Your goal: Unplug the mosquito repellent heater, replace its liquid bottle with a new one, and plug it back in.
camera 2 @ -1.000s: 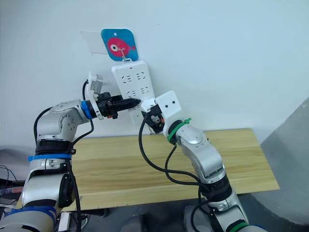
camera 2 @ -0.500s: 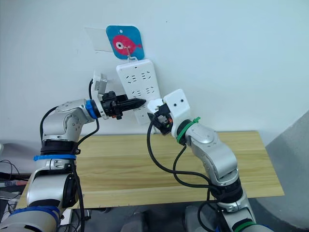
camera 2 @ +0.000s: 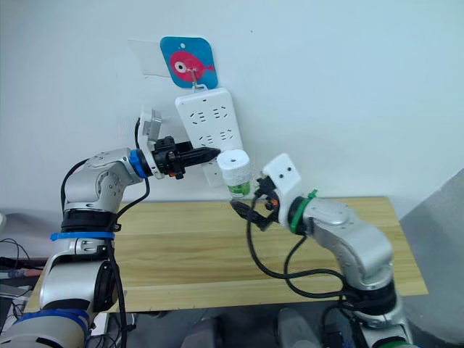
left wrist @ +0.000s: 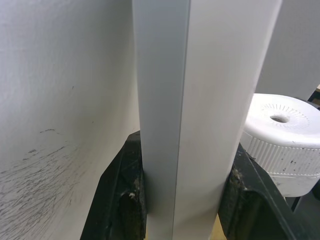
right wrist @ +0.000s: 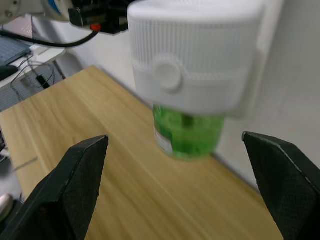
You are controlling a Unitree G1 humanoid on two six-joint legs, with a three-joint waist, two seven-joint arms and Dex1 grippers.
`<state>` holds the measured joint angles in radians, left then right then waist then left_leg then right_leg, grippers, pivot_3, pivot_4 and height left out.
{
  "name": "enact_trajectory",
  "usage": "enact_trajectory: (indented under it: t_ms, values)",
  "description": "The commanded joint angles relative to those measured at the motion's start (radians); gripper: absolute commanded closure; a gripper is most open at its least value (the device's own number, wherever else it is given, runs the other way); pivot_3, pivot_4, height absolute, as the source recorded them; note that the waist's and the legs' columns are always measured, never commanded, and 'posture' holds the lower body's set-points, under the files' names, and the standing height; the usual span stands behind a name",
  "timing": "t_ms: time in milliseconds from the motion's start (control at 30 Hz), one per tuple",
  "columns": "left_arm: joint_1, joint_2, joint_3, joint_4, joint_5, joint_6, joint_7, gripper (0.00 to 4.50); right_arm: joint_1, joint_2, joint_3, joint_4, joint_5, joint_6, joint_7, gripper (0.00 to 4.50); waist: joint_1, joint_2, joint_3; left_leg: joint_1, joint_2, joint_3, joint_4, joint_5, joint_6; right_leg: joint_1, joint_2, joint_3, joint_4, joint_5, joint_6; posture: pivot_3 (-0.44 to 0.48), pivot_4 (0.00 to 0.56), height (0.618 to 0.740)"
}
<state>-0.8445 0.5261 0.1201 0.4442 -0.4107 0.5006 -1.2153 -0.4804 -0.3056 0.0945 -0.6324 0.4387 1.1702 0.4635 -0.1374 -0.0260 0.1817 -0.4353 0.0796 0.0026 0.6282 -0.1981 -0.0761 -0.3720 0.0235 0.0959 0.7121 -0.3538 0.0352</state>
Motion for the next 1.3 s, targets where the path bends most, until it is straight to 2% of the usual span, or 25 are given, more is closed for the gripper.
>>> enact_trajectory:
  t_ms: [33,167,233,433,467,500,667,867,1033,1133,1300]
  values:
    - [-0.032,0.021,0.012,0.032,-0.004,-0.019,0.006,3.18,0.002,-0.036,-0.087,-0.066,0.105,0.011,0.063,0.19,-0.001,0.0,0.0,0.0,0.0,0.0,0.0,0.0,0.0,0.0,0.0,0.0,0.0,0.0,0.0,-0.141,0.156,0.74]
    - [-0.058,0.022,0.011,0.095,0.015,-0.071,0.013,3.18,-0.002,-0.03,-0.119,-0.056,0.175,0.001,0.075,1.29,-0.001,0.0,0.0,0.0,0.0,0.0,0.0,0.0,0.0,0.0,0.0,0.0,0.0,0.0,0.0,-0.146,0.151,0.74]
    - [-0.069,0.025,0.015,0.135,0.021,-0.099,0.022,2.42,-0.01,-0.011,-0.117,-0.042,0.196,-0.013,0.066,2.09,-0.001,0.0,0.0,0.0,0.0,0.0,0.0,0.0,0.0,0.0,0.0,0.0,0.001,0.0,0.0,-0.143,0.148,0.74]
    - [-0.032,0.068,0.025,0.144,0.024,-0.114,0.019,0.59,-0.036,0.037,-0.053,0.021,0.186,-0.081,0.044,4.37,-0.003,0.0,0.0,0.0,0.0,0.0,0.0,0.0,0.0,0.0,0.0,0.0,0.0,0.0,0.0,-0.132,0.143,0.74]
    - [-0.012,0.081,0.034,0.121,0.022,-0.109,0.028,0.31,-0.041,0.045,-0.039,0.036,0.179,-0.097,0.043,4.5,-0.006,0.0,0.0,0.0,0.0,0.0,0.0,0.0,0.0,0.0,0.001,0.0,0.0,0.0,0.0,-0.132,0.143,0.74]
    - [0.008,0.093,0.042,0.097,0.017,-0.099,0.034,0.01,-0.043,0.051,-0.029,0.045,0.175,-0.11,0.04,4.5,-0.008,0.0,0.0,0.0,0.0,0.0,0.0,0.0,0.0,0.0,0.001,0.001,0.0,0.0,0.0,-0.119,0.139,0.74]
    - [0.167,0.19,0.108,-0.117,-0.047,0.008,0.061,0.01,-0.057,0.083,0.023,0.086,0.156,-0.174,0.03,4.5,-0.015,0.0,0.0,0.001,0.002,0.0,0.0,0.0,0.0,-0.001,0.002,0.001,0.002,0.0,0.0,-0.073,0.136,0.74]
    - [0.321,0.284,0.186,-0.355,-0.138,0.136,0.086,0.01,-0.063,0.102,0.08,0.129,0.127,-0.245,0.037,4.5,0.023,0.0,0.0,-0.001,0.002,-0.001,-0.002,0.0,0.0,-0.002,0.001,-0.001,0.0,-0.002,0.0,-0.022,0.134,0.74]
    - [0.477,0.371,0.218,-0.606,-0.241,0.248,0.053,0.01,-0.081,0.116,0.13,0.175,0.088,-0.3,0.032,4.5,0.047,0.0,0.0,0.0,0.002,0.0,-0.002,0.0,-0.001,-0.002,0.0,-0.001,0.0,-0.002,-0.001,0.0,0.131,0.74]
    - [0.549,0.411,0.214,-0.68,-0.243,0.239,0.046,0.01,-0.09,0.132,0.147,0.203,0.064,-0.32,0.021,4.5,0.054,0.0,0.0,0.0,0.002,0.0,-0.002,0.0,-0.001,-0.002,0.0,-0.001,0.001,-0.002,-0.001,0.008,0.13,0.74]
    - [0.555,0.405,0.213,-0.727,-0.279,0.257,0.087,0.01,-0.096,0.139,0.168,0.242,0.001,-0.355,-0.01,4.5,0.062,-0.001,0.0,0.0,0.002,0.0,-0.002,0.0,-0.001,-0.002,0.0,-0.001,0.001,-0.002,-0.002,0.013,0.136,0.74]
